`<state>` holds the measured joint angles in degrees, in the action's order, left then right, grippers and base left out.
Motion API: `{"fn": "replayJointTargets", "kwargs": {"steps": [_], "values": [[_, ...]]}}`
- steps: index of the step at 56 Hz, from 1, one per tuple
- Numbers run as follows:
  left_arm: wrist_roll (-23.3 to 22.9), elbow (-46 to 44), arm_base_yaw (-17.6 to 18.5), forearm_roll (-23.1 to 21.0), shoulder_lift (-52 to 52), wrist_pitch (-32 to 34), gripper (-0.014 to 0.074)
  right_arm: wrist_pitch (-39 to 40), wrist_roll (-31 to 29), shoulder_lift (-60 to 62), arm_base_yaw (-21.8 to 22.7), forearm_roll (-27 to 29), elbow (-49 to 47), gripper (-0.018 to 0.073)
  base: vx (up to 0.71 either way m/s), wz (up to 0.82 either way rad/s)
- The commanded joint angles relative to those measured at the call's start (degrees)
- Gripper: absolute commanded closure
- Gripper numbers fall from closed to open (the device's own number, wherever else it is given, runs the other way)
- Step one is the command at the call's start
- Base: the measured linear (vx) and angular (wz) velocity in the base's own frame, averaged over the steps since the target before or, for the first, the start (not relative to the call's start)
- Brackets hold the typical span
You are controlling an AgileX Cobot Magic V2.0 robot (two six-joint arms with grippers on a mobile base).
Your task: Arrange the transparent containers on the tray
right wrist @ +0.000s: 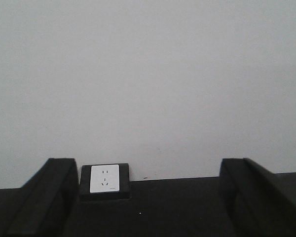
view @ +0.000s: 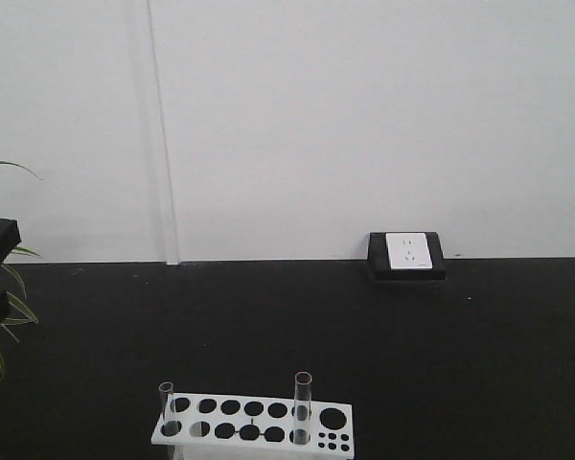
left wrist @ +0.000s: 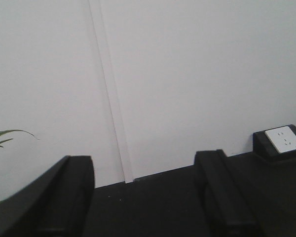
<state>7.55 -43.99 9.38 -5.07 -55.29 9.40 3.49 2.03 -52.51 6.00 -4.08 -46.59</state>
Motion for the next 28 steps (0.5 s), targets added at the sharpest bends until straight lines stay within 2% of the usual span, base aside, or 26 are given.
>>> {"fn": "replayJointTargets", "kwargs": {"steps": [1, 7, 13, 20, 28], "values": [[-0.54, -2.29, 0.33, 0.01, 0.75, 5.28, 0.0001, 5.93, 0.16, 0.53, 0.18, -0.49, -1.96, -0.0170, 0.00, 0.00], [-3.01, -2.29, 0.83, 0.01, 0.75, 6.56, 0.0012, 6.62, 4.07, 1.11, -0.18, -0.13, -1.96, -0.0162, 0.00, 0.00], [-6.89, -2.29, 2.92, 0.07, 0.75, 6.46, 0.0024, 6.62, 5.29, 0.45, -3.47, -0.78, -1.96, -0.0139, 0.00, 0.00], [-5.94, -2.29, 7.56, 1.61, 0.75, 4.85, 0.0039, 6.49, 4.64, -1.69, -12.94, -3.95, -1.80, -0.0097, 0.00, 0.00], [-3.93, -2.29, 11.29, 7.79, 0.75, 1.91, 0.0050, 6.71, 3.77, -4.04, -21.66, -8.37, -1.80, -0.0051, 0.00, 0.00]]}}
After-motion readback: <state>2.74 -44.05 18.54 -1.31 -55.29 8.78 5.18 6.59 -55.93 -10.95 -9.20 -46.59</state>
